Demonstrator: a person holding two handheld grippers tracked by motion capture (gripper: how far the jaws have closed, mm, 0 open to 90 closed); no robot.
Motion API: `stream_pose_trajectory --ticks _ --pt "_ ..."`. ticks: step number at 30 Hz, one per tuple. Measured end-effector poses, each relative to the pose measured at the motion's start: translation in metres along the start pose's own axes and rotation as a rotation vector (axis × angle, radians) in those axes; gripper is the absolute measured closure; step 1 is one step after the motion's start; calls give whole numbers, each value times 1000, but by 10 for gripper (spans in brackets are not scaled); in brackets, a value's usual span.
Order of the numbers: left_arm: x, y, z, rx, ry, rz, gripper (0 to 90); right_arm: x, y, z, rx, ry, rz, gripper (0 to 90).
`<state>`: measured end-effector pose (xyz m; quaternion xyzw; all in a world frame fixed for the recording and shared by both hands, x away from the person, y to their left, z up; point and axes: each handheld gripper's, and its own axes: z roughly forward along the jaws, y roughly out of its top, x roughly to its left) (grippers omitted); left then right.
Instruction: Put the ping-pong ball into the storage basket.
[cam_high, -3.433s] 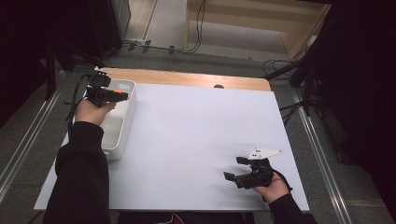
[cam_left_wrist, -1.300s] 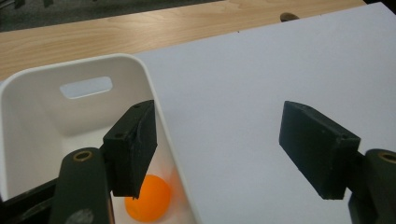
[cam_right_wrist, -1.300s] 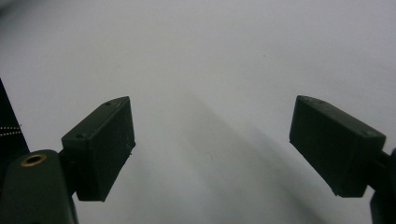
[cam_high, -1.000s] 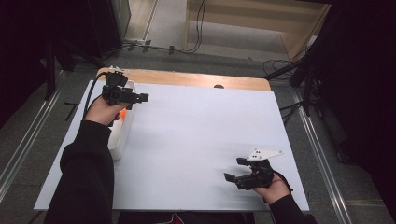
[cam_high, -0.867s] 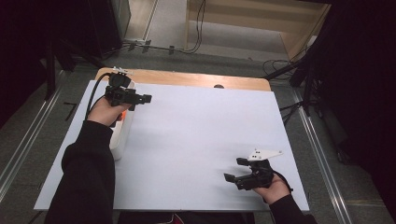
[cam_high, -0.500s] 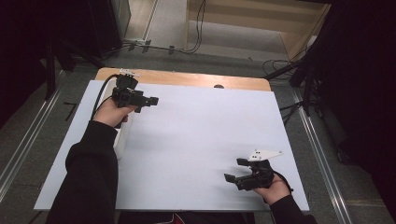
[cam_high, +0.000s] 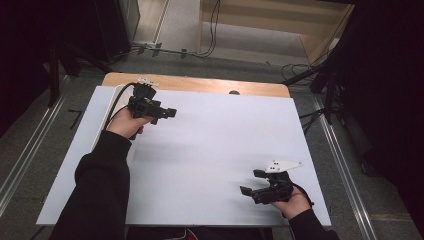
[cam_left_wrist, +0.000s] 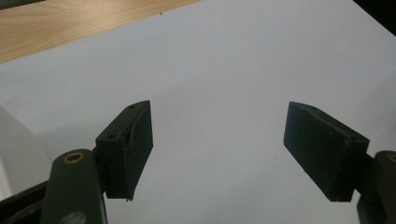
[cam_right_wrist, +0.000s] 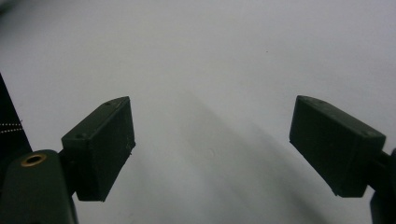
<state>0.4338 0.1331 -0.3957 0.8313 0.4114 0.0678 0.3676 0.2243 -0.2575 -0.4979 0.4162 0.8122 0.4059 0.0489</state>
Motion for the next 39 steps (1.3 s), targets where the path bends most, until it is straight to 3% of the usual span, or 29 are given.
stream_pose_trajectory --ticks 6,13,16,23,29,39 --pt "-5 -1 2 21 9 21 246 0 0 0 -3 -2 -1 129" --pt "-15 -4 -1 19 -13 45 246 0 0 -1 -1 -6 4 129" --pt "-18 -6 -2 14 -42 38 246 0 0 -1 -2 -5 1 129" --pt "-26 -12 -4 18 -36 55 246 0 0 -1 -1 -4 1 129" --pt "-29 -18 -7 14 -71 50 246 0 0 -1 -1 -4 1 129" --pt "-38 -27 -12 11 -92 71 246 0 0 -1 -2 -3 0 129"
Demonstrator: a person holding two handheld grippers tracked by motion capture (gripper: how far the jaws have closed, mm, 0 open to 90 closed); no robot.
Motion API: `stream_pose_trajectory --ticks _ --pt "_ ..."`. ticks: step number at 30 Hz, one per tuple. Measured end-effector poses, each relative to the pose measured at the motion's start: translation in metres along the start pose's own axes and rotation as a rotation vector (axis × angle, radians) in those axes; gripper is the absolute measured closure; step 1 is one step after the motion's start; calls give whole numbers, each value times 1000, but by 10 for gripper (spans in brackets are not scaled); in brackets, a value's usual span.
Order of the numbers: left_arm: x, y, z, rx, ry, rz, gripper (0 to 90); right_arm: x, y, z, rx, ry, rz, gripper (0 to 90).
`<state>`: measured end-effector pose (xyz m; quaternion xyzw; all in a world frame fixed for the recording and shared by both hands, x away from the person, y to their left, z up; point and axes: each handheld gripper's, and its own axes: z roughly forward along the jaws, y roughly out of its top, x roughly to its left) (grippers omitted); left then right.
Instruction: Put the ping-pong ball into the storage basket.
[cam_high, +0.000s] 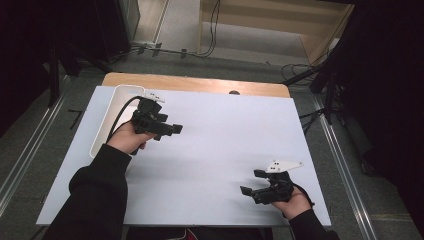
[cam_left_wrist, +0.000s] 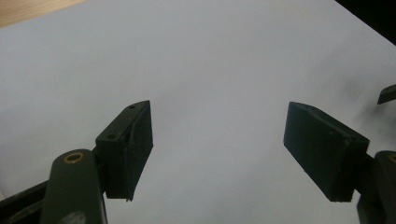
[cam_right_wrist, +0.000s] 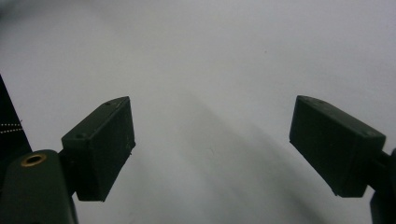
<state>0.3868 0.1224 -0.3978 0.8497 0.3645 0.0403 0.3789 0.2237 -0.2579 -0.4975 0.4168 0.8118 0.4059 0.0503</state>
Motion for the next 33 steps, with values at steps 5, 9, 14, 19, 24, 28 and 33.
stream_pose_trajectory --ticks 5,9,14,19,24,28,33 --pt "-3 -4 -1 -10 -10 4 246 0 0 0 2 -2 -1 129" --pt "-5 -9 0 -7 -13 5 246 0 0 0 -1 -1 1 129" --pt "-9 -15 0 -1 -17 18 246 0 0 0 0 -1 0 129" --pt "-11 -21 -1 -7 -22 20 246 0 0 0 1 -2 0 129" --pt "-14 -27 -1 -11 -17 26 246 0 0 0 2 -3 -2 129" --pt "-18 -32 -2 -17 -23 44 246 0 0 0 2 -3 -2 129" --pt "-21 -38 -2 -29 -20 67 246 0 0 0 2 -2 -2 129"
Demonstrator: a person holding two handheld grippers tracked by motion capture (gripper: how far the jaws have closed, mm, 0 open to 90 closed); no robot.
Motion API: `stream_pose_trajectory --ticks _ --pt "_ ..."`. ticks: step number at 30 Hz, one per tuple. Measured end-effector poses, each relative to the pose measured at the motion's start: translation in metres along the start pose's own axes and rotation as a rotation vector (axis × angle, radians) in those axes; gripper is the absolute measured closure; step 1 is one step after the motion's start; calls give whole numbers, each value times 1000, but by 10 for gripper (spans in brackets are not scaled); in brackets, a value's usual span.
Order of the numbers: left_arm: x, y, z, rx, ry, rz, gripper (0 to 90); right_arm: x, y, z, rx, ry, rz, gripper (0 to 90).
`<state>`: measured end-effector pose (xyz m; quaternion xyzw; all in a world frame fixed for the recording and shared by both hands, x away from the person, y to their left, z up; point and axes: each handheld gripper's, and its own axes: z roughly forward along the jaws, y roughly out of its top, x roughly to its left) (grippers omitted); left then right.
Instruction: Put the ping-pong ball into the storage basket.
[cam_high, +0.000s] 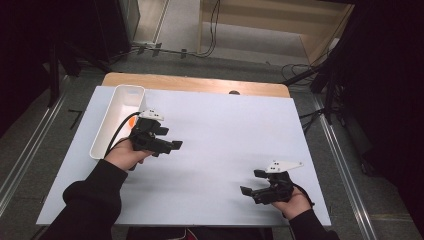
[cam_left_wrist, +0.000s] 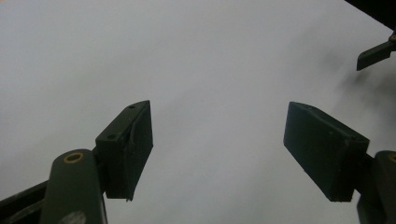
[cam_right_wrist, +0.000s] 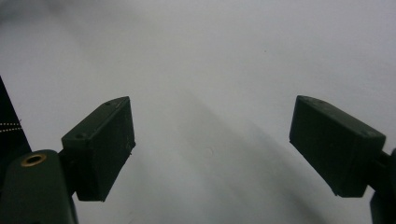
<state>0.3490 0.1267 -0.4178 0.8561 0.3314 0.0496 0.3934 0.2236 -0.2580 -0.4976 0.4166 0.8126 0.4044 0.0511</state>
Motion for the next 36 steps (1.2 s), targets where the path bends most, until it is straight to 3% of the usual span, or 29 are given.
stream_pose_trajectory --ticks 14,36 --pt "-6 -15 3 4 -20 19 246 0 0 1 2 1 0 129" --pt "-14 -41 0 3 -49 88 246 0 0 1 9 3 0 129"
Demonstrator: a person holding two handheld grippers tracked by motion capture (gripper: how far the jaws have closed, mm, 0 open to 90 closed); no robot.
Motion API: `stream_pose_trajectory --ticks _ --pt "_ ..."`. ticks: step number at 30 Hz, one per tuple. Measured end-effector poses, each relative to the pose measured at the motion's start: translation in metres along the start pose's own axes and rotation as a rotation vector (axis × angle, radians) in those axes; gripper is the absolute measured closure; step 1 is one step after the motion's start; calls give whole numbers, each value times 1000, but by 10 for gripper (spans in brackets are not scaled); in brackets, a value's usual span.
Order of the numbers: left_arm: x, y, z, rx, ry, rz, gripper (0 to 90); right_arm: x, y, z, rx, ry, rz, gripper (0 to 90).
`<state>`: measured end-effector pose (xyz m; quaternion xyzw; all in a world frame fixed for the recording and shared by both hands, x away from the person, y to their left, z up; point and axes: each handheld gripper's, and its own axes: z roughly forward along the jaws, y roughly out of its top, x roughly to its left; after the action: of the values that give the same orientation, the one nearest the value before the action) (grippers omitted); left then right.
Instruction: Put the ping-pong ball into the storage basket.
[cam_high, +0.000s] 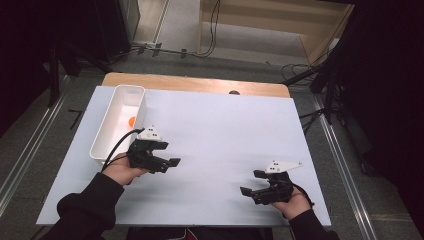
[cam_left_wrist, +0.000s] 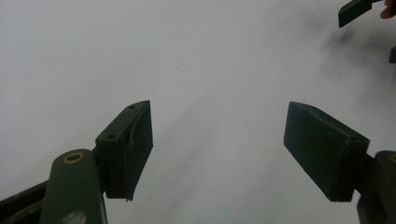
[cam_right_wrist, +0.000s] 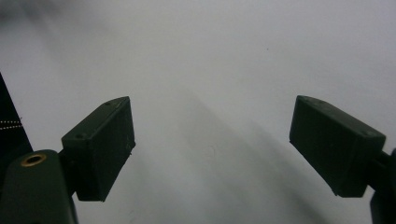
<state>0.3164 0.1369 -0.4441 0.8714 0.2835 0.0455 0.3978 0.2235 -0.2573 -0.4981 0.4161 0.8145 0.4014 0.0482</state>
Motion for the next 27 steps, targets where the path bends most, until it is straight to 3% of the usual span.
stream_pose_trajectory --ticks 6,9,15,27 --pt "-1 -9 -2 -14 -11 6 246 0 0 1 -4 -2 -1 129" --pt "-2 -13 -3 -21 -12 29 246 0 0 1 -3 -3 -1 129" --pt "-6 -21 -3 -2 -15 52 246 0 0 1 -2 -4 -4 129" --pt "-6 -40 -12 -20 -51 32 246 0 0 1 -3 -6 -1 129"
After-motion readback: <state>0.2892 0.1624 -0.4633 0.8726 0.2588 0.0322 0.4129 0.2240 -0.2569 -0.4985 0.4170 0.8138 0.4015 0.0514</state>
